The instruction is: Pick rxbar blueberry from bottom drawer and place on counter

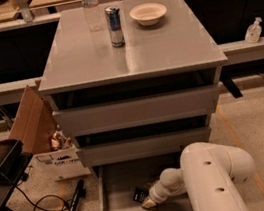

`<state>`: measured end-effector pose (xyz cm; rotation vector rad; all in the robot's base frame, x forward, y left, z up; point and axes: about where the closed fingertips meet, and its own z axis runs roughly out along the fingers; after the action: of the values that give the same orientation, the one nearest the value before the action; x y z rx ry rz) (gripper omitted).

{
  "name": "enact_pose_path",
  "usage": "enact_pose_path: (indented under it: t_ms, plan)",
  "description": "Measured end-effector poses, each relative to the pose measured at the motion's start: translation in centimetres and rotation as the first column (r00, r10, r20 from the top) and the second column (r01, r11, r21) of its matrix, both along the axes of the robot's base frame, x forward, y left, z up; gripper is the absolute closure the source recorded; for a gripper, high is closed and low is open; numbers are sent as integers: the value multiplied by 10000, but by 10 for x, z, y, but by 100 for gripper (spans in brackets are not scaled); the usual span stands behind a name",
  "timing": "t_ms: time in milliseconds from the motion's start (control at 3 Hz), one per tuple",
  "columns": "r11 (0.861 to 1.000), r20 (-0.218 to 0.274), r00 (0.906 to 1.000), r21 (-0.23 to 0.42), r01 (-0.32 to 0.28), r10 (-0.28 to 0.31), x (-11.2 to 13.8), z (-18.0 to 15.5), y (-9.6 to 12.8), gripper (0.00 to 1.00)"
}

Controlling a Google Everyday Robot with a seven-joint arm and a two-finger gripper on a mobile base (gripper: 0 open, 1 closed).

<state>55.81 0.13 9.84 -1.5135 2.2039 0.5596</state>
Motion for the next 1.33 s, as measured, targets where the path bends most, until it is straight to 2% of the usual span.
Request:
enact_pose_path:
  t_ms: [333,667,1000,1333]
  plan:
    - [10000,0,10000,0,-1,1,0,7,0,96]
    - [10000,0,10000,0,-1,1,0,7,0,100]
    - [10000,0,10000,0,-1,1,0,8,0,100]
    - [9988,289,9984,19,-490,489,-20,51,-3,100]
